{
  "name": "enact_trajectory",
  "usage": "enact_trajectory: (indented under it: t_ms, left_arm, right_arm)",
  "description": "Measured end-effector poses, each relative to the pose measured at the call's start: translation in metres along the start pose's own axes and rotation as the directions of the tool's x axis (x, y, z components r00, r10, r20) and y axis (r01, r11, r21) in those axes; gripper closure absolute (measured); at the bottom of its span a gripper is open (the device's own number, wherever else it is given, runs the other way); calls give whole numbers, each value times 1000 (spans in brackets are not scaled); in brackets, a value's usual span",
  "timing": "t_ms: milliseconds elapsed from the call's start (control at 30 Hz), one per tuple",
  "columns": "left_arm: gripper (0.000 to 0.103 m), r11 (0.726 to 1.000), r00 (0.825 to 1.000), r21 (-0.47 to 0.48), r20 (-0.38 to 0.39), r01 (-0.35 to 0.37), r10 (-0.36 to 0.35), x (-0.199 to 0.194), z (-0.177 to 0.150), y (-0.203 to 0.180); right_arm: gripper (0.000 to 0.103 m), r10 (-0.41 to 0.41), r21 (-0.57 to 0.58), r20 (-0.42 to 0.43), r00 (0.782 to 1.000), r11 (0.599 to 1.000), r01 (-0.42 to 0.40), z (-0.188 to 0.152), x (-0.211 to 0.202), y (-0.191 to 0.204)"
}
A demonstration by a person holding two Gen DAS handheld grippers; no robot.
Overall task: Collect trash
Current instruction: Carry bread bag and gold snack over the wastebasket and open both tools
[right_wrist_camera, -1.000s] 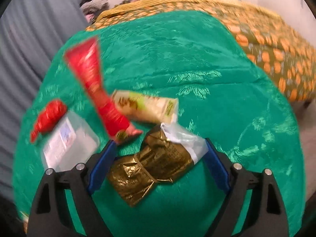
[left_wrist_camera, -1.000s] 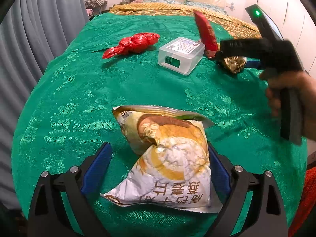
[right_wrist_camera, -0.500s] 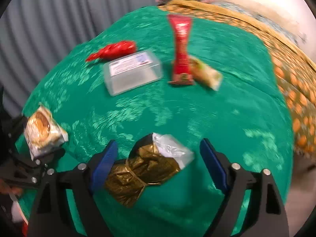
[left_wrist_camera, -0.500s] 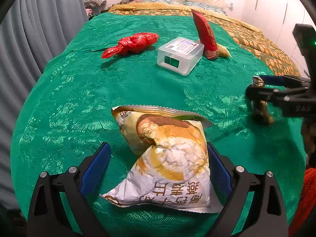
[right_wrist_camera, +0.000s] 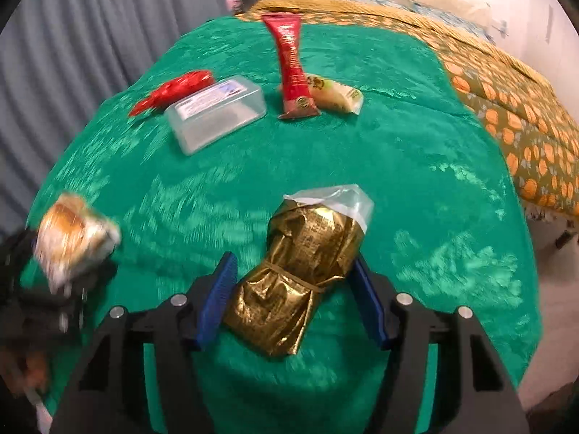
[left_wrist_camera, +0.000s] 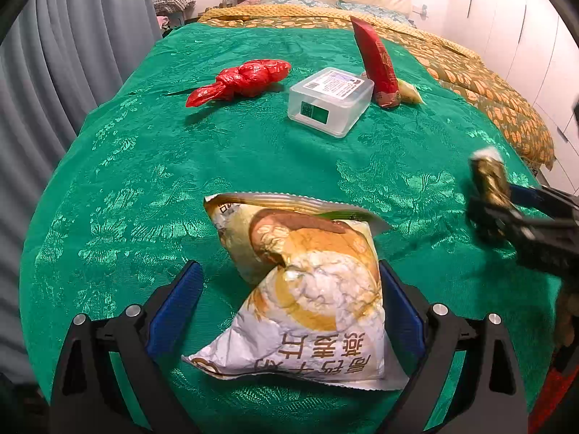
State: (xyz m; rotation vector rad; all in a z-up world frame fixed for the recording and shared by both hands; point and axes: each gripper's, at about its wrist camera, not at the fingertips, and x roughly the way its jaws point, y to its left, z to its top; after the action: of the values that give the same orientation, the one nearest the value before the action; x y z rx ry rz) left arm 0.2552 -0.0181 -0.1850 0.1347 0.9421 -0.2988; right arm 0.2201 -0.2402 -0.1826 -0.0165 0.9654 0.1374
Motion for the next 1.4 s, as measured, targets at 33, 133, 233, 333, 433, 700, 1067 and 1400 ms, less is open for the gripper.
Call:
enact_trajectory:
  t_ms: [33, 133, 233, 333, 433, 700, 1067, 1400]
  left_arm:
    - [10, 1000, 1000, 0, 0, 0, 0, 0, 0, 0]
    - [10, 1000, 1000, 1, 0, -2, 2, -1, 0, 0]
    - [9, 1000, 1000, 4, -2, -5, 5, -1, 0, 0]
    - [8, 999, 999, 11, -4, 33, -33, -3, -2, 2]
    - [8, 997, 997, 20, -4, 71, -71, -11, -10, 10]
    - [8, 991, 995, 85, 23, 99, -102, -42, -25, 18]
    - [7, 953, 999, 301, 25, 35, -45, -31, -9, -6]
    - [52, 960, 998, 280, 47, 32, -47, -37, -3, -5]
  right_arm:
    - [42, 25, -40, -11, 1000, 999, -26, -6, -6, 1]
    - [42, 68, -118, -39, 997, 990, -72, -20, -13, 6]
    - [26, 62, -125, -38, 997, 990, -67, -31, -19, 6]
    - [24, 45, -62, -26, 999, 997, -47, -44, -27, -5]
    - [22, 37, 13, -14, 999, 999, -37, -54, -39, -19]
    - [19, 84, 30, 12, 996, 996, -84, -45, -47, -5]
    - [55, 69, -78, -118, 991, 994, -78, -25, -21, 2]
    - [74, 139, -30, -46, 989, 990, -141, -29, -50, -8]
